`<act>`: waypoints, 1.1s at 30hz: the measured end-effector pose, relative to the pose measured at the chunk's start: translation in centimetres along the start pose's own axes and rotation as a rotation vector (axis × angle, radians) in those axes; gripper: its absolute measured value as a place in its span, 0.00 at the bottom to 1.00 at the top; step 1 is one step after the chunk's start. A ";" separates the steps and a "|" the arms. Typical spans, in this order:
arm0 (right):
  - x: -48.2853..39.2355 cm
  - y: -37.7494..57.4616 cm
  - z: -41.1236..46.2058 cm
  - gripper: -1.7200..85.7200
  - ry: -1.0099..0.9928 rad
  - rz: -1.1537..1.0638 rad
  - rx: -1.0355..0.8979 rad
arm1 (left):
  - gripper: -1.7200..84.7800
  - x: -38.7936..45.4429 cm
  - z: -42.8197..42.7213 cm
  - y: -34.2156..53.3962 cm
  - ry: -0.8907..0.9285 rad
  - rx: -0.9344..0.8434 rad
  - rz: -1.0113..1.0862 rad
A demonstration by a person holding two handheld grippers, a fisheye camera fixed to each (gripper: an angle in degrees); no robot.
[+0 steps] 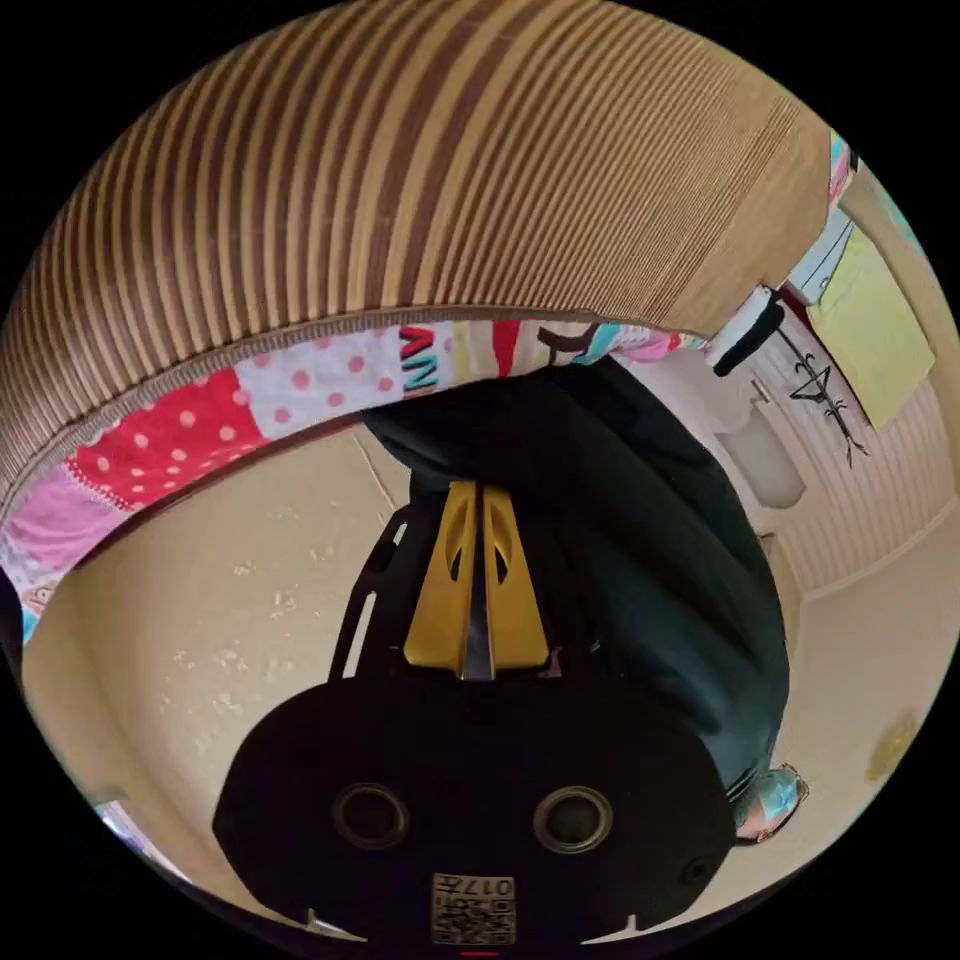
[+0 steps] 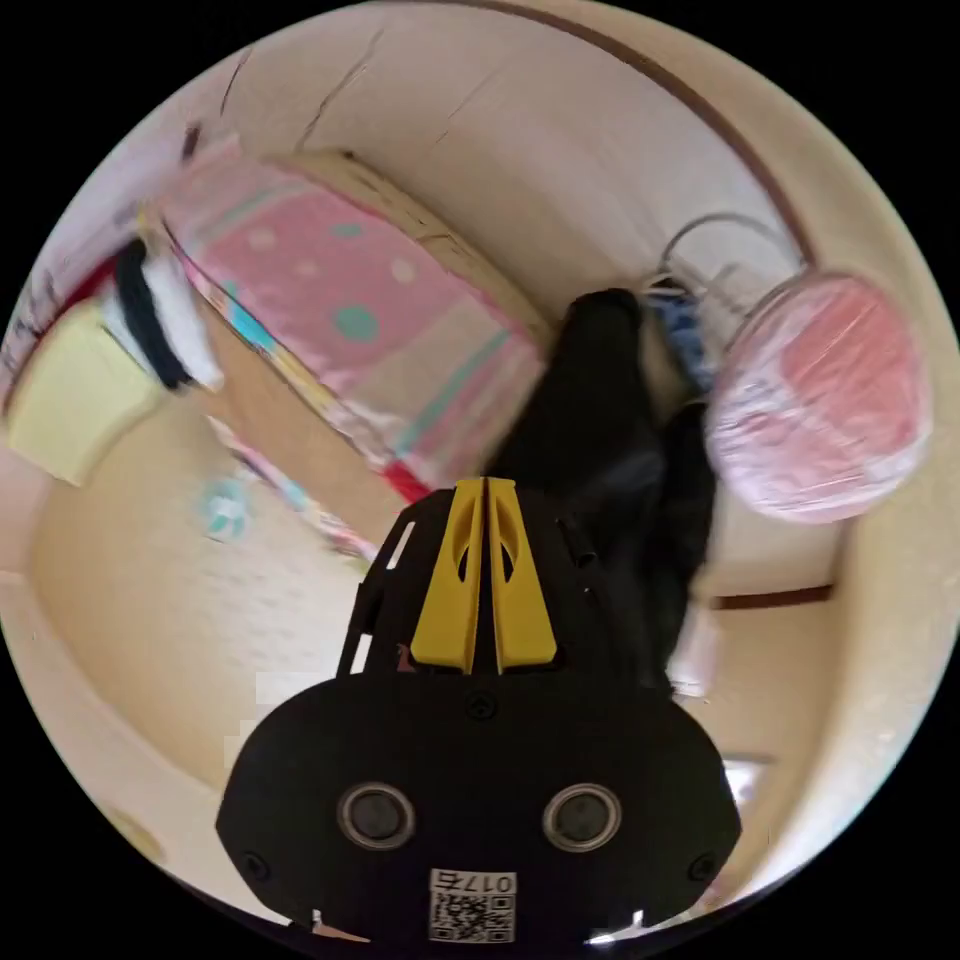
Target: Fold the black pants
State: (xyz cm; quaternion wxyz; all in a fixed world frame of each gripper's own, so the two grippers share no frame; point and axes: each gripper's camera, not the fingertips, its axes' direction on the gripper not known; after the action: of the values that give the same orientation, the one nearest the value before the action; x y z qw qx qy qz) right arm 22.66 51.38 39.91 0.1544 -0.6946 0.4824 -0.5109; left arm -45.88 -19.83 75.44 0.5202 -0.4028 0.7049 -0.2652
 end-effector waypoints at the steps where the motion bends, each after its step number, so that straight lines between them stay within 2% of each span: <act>1: 0.8 0.2 -0.1 0.02 -0.211 0.035 0.062 | 0.01 1.1 0.1 -0.5 -0.043 -0.007 -0.001; 3: 0.5 0.0 0.2 0.02 -0.340 0.047 0.096 | 0.01 4.6 1.5 -2.1 -0.134 0.007 -0.022; 4: -0.7 -0.7 0.5 0.03 -0.332 0.009 0.066 | 0.01 5.3 2.1 -2.4 -0.137 0.017 -0.036; 8: -6.2 -3.1 1.3 0.03 -0.191 -0.195 -0.065 | 0.01 8.4 5.9 -3.2 -0.194 0.112 -0.052; 10: -9.8 -4.0 1.3 0.03 -0.117 -0.311 -0.099 | 0.01 8.4 6.9 -2.9 -0.147 0.148 -0.080; 14: -13.5 -5.2 1.5 0.05 -0.149 -0.389 -0.118 | 0.01 6.3 10.3 -1.0 0.085 0.295 -0.223; 22: -19.2 -7.1 2.0 0.12 -0.539 -0.359 0.004 | 0.01 1.7 20.3 5.8 0.585 0.649 -0.477; 28: -23.8 -8.0 1.4 0.17 -0.554 -0.405 0.009 | 0.01 0.0 30.0 12.3 0.992 0.932 -0.693; 33: -22.7 -8.0 -0.9 0.18 -0.592 -0.317 0.082 | 0.01 -0.3 36.8 16.0 1.377 1.146 -0.863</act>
State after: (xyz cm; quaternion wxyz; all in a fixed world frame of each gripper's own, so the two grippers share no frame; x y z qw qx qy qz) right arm 25.68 74.35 33.25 0.2344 -0.8724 0.2817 -0.3235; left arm -15.62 -9.33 51.21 -0.0273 -0.0707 0.4114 -0.9083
